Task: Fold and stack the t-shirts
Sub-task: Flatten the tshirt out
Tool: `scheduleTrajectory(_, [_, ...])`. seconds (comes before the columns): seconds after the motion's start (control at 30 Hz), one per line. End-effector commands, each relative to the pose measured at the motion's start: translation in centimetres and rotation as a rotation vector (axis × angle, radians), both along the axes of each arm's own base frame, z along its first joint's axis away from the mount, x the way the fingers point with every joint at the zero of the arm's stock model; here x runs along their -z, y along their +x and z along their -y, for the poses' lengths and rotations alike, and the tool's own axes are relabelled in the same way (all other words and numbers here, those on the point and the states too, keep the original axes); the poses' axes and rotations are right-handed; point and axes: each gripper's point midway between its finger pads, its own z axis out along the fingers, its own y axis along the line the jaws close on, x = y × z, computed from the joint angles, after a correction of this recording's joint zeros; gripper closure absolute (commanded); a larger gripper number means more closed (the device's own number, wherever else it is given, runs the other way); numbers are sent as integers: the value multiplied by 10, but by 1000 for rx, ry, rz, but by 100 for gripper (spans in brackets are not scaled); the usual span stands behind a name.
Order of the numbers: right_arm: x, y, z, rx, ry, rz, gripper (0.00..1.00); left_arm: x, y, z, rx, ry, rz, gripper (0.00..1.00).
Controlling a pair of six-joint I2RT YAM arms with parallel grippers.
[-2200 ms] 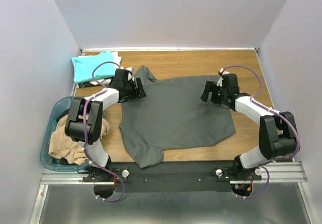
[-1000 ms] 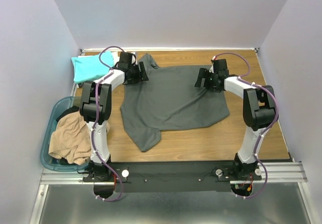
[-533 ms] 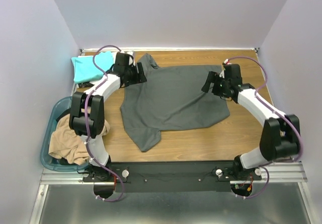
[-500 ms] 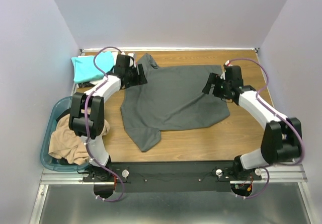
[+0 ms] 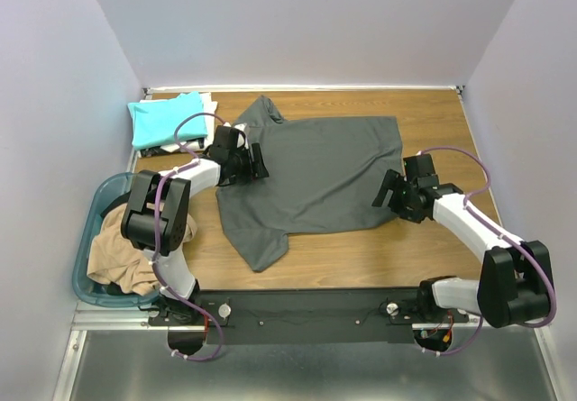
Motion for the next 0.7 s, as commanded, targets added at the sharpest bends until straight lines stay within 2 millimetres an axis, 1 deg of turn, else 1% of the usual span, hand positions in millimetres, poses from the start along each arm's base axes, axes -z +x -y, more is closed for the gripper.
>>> scheduleTrajectory(0.0, [16,-13,14,99,-43,-59,4,6,-11,1,14,-5,-20,25])
scheduleTrajectory(0.03, [23,-16,16,102,-54,-85,4,5,-10,2,14,-6,-17,25])
scheduleTrajectory(0.13, [32,-16,18,113,-68,-98,5,7,-9,2,14,-3,-19,25])
scheduleTrajectory(0.27, [31,-2,18,105,-75,-53,8,11,-8,2,18,3,-25,25])
scheduleTrajectory(0.33, [36,0,19,101,-85,-67,13,13,-9,2,20,4,-32,25])
scheduleTrajectory(0.37, [38,2,18,95,-87,-72,18,14,-9,1,20,5,-35,25])
scheduleTrajectory(0.43, [40,4,19,98,-92,-69,22,13,-8,2,21,7,-30,25])
scheduleTrajectory(0.47, [40,5,19,98,-95,-66,31,13,-8,1,22,9,-30,25])
scheduleTrajectory(0.57, [41,7,21,92,-107,-65,41,13,-6,1,22,16,-30,25])
scheduleTrajectory(0.6, [40,7,21,84,-112,-64,52,12,-5,1,23,18,-27,25])
scheduleTrajectory(0.63, [37,9,21,81,-115,-59,59,13,-5,1,25,18,-30,25])
scheduleTrajectory(0.67, [31,11,23,88,-120,-44,68,13,-5,0,27,22,-30,25])
